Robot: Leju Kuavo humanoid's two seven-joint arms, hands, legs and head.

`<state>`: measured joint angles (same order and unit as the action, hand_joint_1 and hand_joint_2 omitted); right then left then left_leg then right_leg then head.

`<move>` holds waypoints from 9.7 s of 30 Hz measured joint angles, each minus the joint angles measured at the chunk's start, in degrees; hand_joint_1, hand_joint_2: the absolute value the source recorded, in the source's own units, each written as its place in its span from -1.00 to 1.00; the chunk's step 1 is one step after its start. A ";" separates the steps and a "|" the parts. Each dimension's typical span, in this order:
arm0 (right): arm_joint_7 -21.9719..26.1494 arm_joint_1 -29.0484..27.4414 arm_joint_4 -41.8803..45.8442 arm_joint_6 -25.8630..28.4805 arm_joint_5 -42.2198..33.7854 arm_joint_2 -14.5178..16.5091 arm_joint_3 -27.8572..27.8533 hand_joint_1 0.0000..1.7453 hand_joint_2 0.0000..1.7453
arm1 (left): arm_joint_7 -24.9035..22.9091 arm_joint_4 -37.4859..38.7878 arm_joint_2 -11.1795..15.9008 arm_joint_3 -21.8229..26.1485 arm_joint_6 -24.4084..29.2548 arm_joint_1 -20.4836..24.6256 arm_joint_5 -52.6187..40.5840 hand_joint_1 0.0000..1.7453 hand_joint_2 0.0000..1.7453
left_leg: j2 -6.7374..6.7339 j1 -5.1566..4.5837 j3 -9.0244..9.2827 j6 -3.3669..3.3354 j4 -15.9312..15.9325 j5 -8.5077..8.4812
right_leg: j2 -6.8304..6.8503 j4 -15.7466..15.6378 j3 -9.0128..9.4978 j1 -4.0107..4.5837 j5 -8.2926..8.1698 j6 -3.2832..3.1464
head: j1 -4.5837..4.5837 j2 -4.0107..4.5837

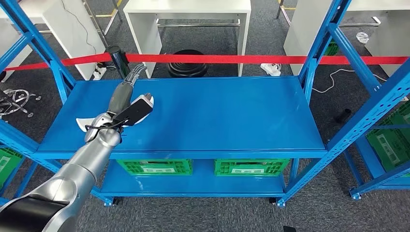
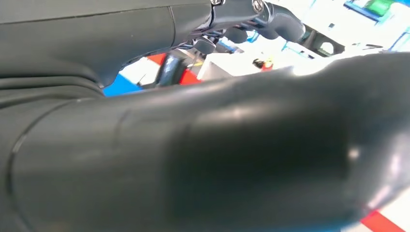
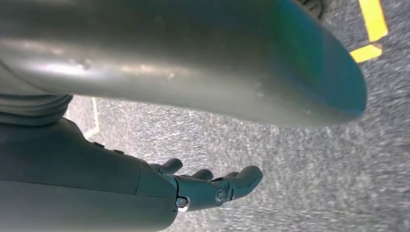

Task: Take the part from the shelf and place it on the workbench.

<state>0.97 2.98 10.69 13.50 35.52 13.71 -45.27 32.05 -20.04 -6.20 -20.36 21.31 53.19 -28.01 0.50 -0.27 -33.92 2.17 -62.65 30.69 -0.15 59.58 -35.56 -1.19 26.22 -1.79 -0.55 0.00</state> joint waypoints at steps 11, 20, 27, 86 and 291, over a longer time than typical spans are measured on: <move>-8.35 -0.82 -0.18 1.99 1.58 2.02 0.00 -1.00 -1.00 | -4.11 2.27 -1.98 -3.68 0.34 -2.38 -6.62 -1.00 1.00 | 0.04 -0.02 -1.54 -0.63 4.30 -6.22 | -0.16 0.03 2.25 0.44 2.27 0.39 | -0.05 0.00; -10.03 -0.99 -0.25 2.12 1.78 2.67 0.00 -1.00 -1.00 | -4.87 3.03 -3.55 -4.93 -0.49 -2.36 -7.30 -1.00 1.00 | 0.22 -0.13 -1.53 -1.47 4.45 -6.13 | -0.08 -1.14 2.91 0.39 1.93 1.15 | 0.04 0.00; -11.24 -1.10 -0.26 3.02 1.33 3.67 -0.01 -1.00 -1.00 | -12.70 4.37 -4.07 -6.53 -3.68 -2.93 -9.31 -1.00 1.00 | 0.18 -0.18 -1.44 -1.62 4.46 -6.11 | -0.09 -1.20 2.97 0.35 1.87 1.62 | 0.03 0.00; -0.44 -1.09 -0.26 2.56 2.68 4.11 -0.69 -1.00 -1.00 | -32.97 7.13 7.62 -11.85 4.36 -8.77 -22.43 1.00 1.00 | 0.17 -0.15 -0.47 -1.52 4.79 -6.13 | -0.04 -1.12 3.76 0.40 2.10 1.39 | 0.02 0.00; 8.04 1.95 -0.24 5.31 7.37 -3.50 -6.69 -1.00 -1.00 | 7.92 -80.07 6.48 -2.68 -7.81 -40.21 17.74 1.00 1.00 | 2.46 0.07 -3.36 -0.27 -0.43 -2.38 | 0.34 -0.25 2.85 -0.22 2.18 0.18 | -0.45 0.00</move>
<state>9.01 4.94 10.45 18.81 42.88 10.21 -51.95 39.97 -100.11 0.27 -23.05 13.50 12.99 -10.27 2.95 -0.19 -37.28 1.91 -63.08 28.31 0.19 59.32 -32.71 -1.41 28.39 -1.62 -0.99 0.00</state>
